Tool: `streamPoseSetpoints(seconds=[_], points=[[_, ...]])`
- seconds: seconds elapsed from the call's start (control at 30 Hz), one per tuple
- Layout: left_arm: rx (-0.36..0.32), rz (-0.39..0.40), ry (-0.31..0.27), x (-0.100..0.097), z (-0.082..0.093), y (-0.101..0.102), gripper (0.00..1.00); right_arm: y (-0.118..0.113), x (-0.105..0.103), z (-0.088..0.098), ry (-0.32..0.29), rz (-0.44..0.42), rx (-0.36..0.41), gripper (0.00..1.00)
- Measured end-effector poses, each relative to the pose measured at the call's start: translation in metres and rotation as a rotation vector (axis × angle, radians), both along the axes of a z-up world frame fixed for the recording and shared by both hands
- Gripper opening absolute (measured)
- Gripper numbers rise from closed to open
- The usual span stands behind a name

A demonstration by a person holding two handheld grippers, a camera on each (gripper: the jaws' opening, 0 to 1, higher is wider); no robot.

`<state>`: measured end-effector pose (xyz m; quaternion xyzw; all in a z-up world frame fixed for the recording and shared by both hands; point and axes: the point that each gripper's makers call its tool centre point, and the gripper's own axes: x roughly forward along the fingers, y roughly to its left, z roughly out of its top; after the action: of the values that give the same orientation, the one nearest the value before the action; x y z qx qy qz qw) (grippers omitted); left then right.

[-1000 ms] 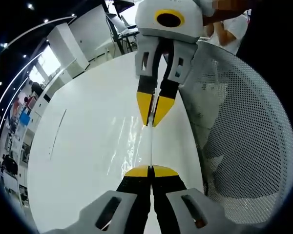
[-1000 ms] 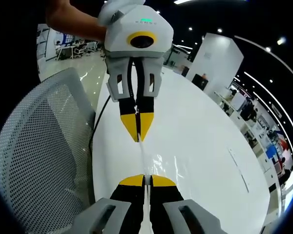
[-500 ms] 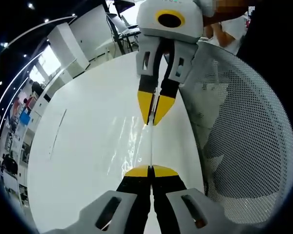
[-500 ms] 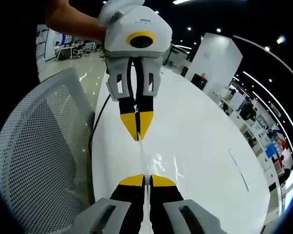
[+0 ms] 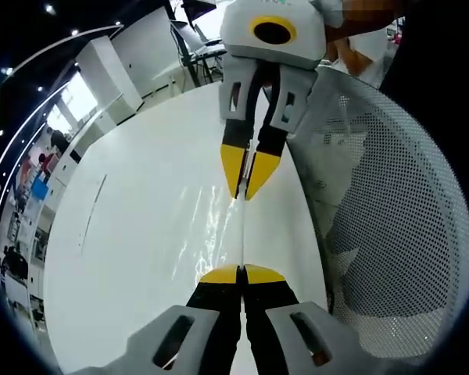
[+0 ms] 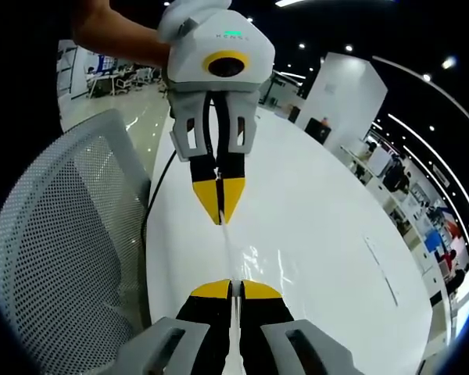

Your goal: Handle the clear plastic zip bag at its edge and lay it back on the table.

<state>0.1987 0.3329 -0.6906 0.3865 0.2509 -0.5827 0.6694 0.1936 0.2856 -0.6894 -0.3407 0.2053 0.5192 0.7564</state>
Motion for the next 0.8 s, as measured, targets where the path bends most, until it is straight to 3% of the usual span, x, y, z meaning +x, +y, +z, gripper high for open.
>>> streamPoseSetpoints(seconds=[0.8], points=[[0.000,0.010,0.001,0.0002,-0.0003,0.0015,0.00,-0.0048,-0.0012,-0.0004,0.004,-0.012,0.001,0.00]])
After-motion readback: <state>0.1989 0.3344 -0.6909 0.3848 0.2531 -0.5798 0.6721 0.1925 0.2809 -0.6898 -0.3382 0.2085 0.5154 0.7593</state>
